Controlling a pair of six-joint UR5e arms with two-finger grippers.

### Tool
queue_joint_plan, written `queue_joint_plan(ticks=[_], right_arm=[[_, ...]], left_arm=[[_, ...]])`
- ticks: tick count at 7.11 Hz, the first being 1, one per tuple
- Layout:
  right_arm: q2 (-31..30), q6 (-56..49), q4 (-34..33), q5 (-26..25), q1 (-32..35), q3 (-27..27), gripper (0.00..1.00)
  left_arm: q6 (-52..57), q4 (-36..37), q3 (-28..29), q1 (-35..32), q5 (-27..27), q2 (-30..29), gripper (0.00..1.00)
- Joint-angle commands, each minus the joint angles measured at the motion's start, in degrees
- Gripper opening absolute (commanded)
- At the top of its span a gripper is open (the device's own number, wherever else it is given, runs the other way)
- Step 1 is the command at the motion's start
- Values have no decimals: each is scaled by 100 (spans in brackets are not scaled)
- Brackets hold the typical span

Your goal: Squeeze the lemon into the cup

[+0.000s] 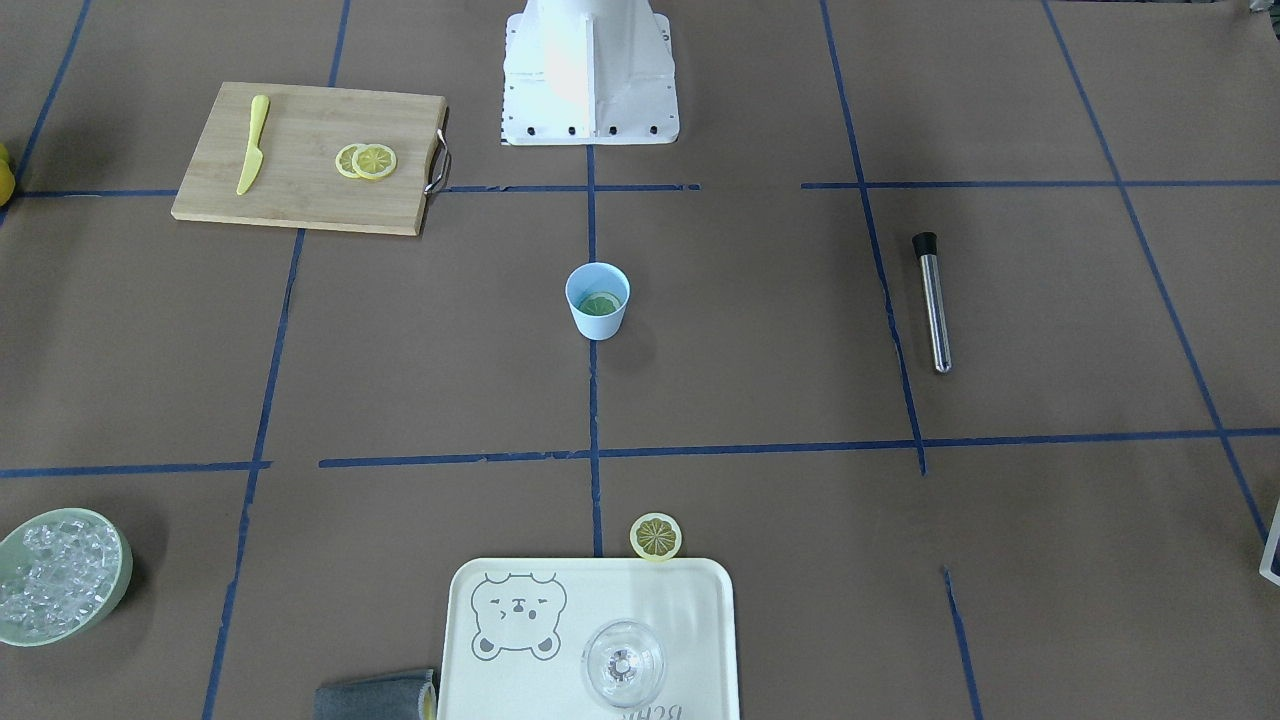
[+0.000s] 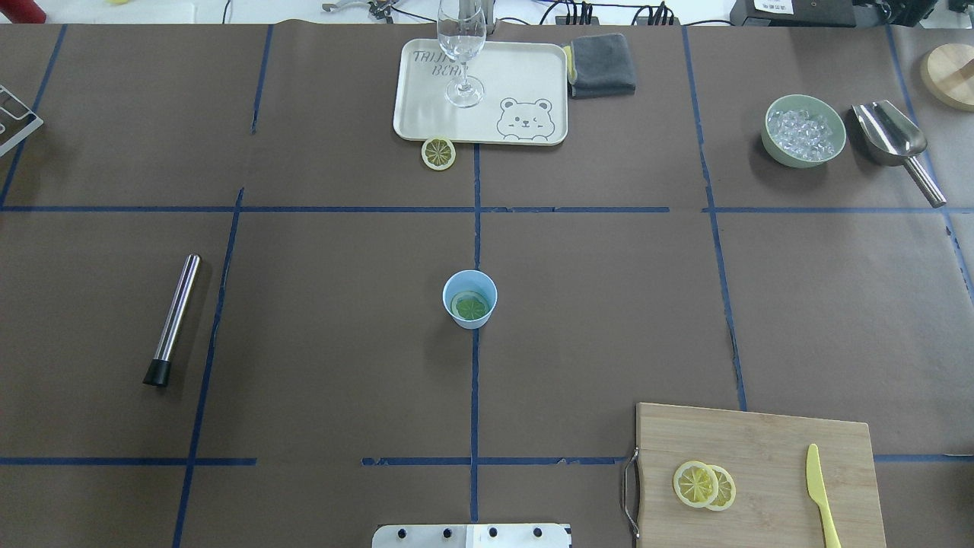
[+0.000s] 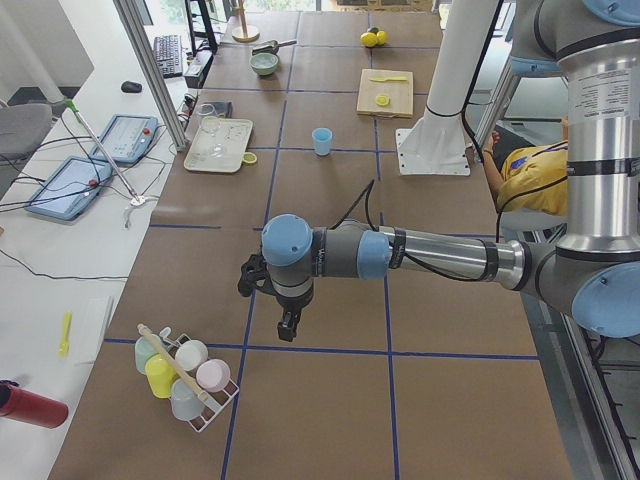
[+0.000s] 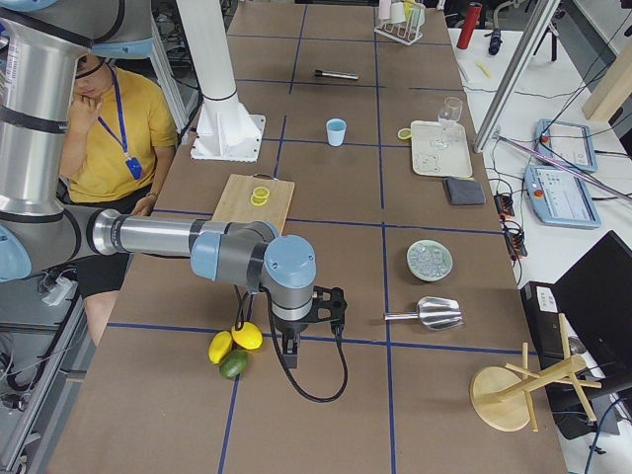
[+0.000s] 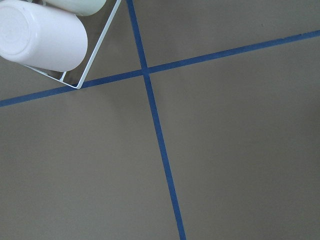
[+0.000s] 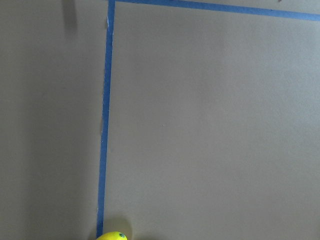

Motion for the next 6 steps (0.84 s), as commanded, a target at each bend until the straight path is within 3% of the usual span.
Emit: queue_joint_plan(ticks=[1,6], right_arm=[[-7,4,0,0,0,-21,100],[-25,4,0,9,0,-21,100]], left_arm=[[-4,-154,10,-1,3,7,100],[-12,-182,71,-1,-6,25,100]])
